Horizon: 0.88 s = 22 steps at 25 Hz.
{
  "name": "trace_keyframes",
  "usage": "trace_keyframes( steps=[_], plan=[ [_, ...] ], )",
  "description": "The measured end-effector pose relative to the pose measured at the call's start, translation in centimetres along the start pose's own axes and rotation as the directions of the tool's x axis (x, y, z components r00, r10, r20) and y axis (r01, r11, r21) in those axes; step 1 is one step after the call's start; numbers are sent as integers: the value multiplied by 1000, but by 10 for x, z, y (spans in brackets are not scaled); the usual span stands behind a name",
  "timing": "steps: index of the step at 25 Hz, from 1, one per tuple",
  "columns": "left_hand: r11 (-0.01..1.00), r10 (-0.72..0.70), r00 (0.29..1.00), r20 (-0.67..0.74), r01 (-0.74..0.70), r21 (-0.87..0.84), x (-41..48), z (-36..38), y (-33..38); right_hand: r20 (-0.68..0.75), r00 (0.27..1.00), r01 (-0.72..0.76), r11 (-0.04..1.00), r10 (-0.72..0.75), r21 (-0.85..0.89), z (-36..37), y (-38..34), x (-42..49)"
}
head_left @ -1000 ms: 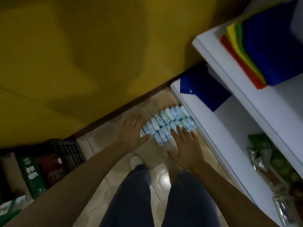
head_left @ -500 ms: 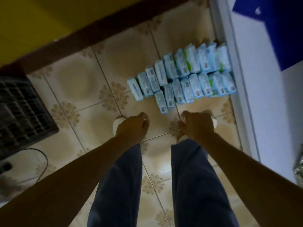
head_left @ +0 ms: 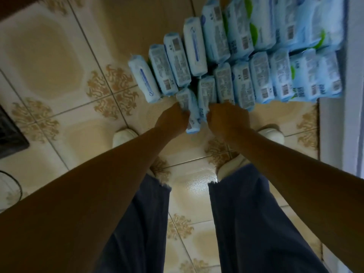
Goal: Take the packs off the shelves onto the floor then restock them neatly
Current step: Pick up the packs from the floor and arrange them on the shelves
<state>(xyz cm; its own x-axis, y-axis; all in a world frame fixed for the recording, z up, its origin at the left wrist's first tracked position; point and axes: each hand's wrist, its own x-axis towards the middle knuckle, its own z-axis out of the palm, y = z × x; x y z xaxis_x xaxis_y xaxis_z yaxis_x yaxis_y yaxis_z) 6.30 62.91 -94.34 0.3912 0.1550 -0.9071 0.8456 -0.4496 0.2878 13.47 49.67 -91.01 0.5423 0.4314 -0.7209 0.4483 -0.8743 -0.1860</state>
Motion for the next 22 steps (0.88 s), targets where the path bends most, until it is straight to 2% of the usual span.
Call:
trace_keyframes(
  steps=[3,7,10,13,14,16,19,21,22],
  plan=[
    [993,17,993,118,-3,-119,-56,-30,-1,16,999,26,994,-28,103,-37,2,-41],
    [951,73,985,155,-22,-310,-160,-95,30,-31,999,31,944,-22,330,-112,-7,-118],
    [858,143,976,163,-41,-512,-250,-140,68,-114,993,42,881,13,471,-182,-28,-182],
    [714,94,991,98,2,-700,-350,-174,103,-246,969,124,900,-19,417,-251,-61,-263],
    [698,114,990,84,-20,-716,-380,-178,111,-299,953,162,907,-42,388,-267,-73,-289],
    [694,207,978,-6,-151,-704,-434,-187,123,-379,924,207,893,-45,399,-298,-96,-338],
    [675,234,954,-185,-297,-676,-499,-206,134,-490,868,202,847,77,492,-336,-125,-404],
    [670,235,951,-201,-308,-676,-522,-221,137,-494,833,119,790,250,601,-354,-135,-439],
    [670,260,945,-196,-323,-668,-539,-230,144,-471,801,67,727,369,683,-358,-136,-457]
  ],
)
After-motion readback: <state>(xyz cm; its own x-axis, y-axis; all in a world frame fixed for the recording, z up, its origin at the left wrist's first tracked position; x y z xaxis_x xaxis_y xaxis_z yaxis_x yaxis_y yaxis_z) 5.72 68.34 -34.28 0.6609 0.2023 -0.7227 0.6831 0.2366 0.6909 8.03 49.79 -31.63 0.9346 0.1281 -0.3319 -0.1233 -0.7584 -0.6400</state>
